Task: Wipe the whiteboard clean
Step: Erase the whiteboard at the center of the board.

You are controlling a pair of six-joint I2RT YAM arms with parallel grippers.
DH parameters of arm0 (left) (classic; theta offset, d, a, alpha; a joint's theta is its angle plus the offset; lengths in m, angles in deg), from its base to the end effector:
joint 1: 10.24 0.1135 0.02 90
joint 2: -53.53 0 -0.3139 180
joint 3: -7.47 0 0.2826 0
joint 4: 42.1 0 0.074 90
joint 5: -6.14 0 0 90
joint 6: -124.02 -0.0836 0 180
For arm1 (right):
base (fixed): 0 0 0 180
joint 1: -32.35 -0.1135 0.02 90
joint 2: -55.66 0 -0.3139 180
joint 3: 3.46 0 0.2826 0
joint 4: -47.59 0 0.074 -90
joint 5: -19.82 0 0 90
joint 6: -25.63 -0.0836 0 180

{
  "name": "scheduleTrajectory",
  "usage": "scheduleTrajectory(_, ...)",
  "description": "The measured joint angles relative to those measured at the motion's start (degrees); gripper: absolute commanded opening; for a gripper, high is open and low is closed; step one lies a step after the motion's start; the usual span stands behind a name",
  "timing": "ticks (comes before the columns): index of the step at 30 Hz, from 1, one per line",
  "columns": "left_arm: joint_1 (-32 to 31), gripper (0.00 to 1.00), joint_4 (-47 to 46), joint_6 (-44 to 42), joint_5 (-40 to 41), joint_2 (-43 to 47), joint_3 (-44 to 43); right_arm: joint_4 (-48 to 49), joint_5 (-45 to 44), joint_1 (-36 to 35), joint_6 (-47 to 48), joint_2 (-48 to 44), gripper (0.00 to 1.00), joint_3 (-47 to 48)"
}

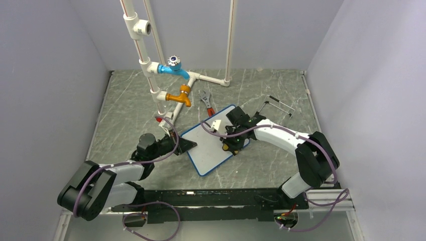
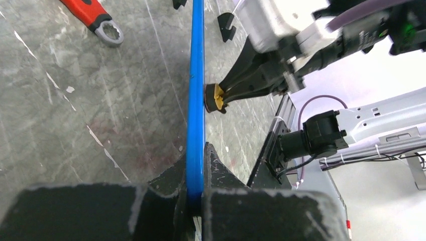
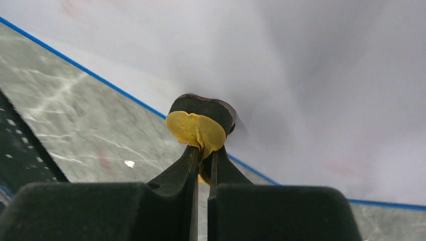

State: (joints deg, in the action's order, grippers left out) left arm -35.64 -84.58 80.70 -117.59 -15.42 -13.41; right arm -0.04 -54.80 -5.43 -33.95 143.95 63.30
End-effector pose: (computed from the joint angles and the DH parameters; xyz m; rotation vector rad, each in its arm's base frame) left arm 0.1959 -0.1444 0.1822 0.1539 1.8592 -1.4008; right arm 0.2461 0.2188 0.1791 -1.6091 2.2541 0.4058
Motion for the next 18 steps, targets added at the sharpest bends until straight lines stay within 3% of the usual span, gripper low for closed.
scheduleTrajectory(7,0.0,0.0,-1.8,1.7,-0.4,-1.8,0.0,4.4,0.5,0.9,-5.3,0.0,0.0,7.0)
scheduleTrajectory(14,0.1,0.0,-1.8,2.8,-0.8,-1.8,0.0,13.7,-5.7,12.5,-11.2,-0.1,0.0,8.4)
scheduleTrajectory(18,0.1,0.0,-1.9,3.6,-1.3,-2.2,0.0,15.6,-6.3,13.5,-12.1,-0.1,0.0,8.0)
